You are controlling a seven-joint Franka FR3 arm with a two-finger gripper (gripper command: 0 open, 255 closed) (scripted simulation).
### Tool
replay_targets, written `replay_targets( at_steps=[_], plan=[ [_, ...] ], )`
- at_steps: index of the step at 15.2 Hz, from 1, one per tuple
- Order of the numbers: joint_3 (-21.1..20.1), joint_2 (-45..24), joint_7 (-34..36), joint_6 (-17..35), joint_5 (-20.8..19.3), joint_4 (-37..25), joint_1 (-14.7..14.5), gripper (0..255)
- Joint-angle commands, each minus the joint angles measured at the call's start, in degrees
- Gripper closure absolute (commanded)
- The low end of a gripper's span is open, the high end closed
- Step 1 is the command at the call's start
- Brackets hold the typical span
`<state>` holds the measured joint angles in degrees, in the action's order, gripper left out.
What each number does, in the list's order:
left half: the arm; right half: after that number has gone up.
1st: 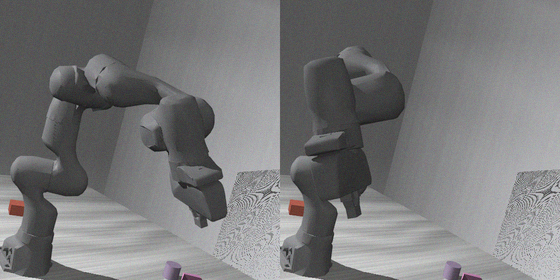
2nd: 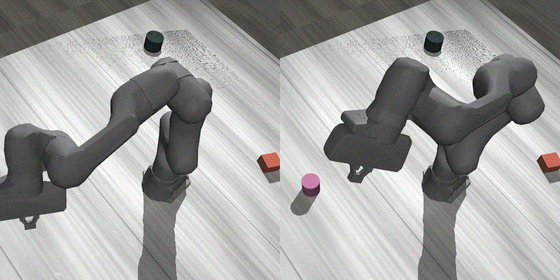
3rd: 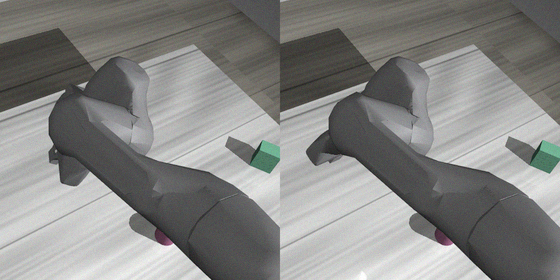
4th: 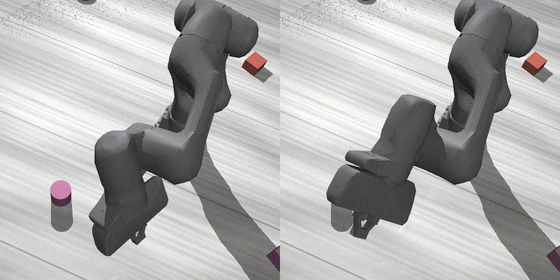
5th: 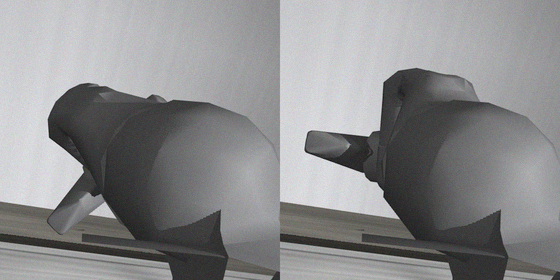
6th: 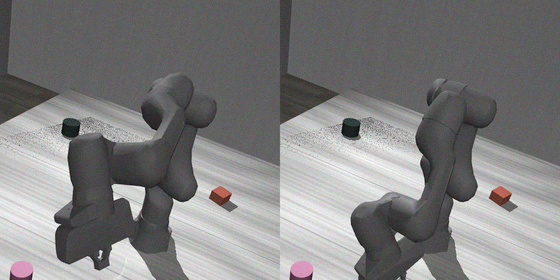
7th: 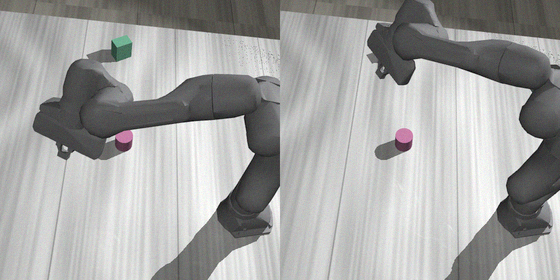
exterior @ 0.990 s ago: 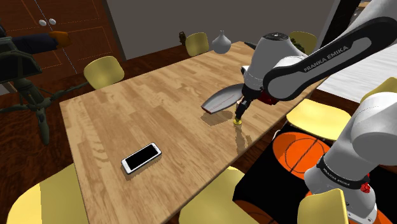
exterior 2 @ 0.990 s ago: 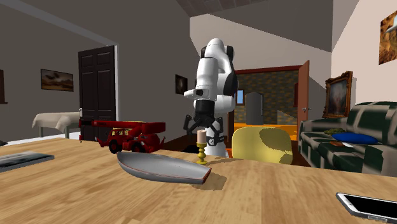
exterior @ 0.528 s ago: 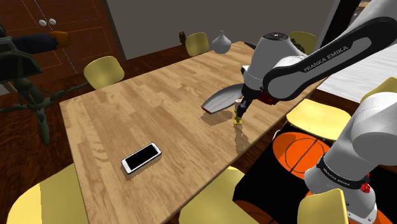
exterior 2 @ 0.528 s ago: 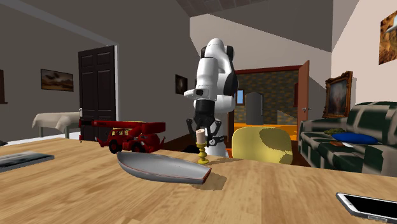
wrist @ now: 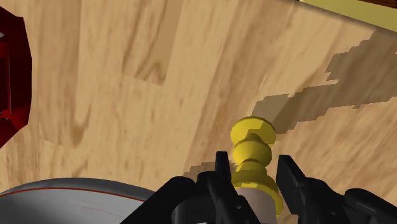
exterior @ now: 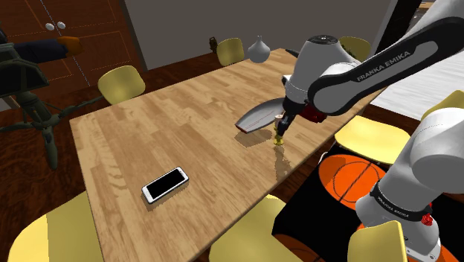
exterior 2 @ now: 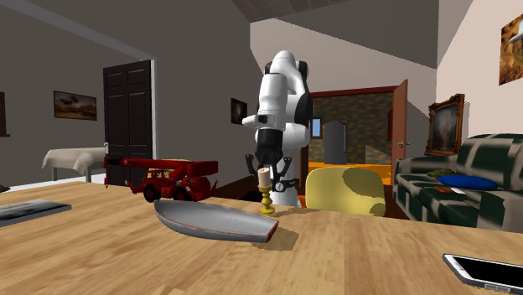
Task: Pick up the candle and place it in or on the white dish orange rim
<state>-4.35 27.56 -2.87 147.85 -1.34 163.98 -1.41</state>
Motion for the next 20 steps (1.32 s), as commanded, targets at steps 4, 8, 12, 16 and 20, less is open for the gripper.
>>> replay_targets(
  at_steps=[4, 8, 12, 16, 20],
  plan=[
    [0.28, 3.31, -0.36, -5.08, 0.31, -1.72, -0.29, 255],
    [0.48, 5.69, -0.62, -9.20, 0.47, -3.47, -0.44, 255],
    [0.65, 7.68, -0.85, -13.15, 0.58, -5.43, -0.55, 255],
    [0.79, 9.30, -1.04, -16.94, 0.65, -7.60, -0.61, 255],
    [0.92, 10.57, -1.21, -20.56, 0.70, -9.95, -0.65, 255]
  ],
)
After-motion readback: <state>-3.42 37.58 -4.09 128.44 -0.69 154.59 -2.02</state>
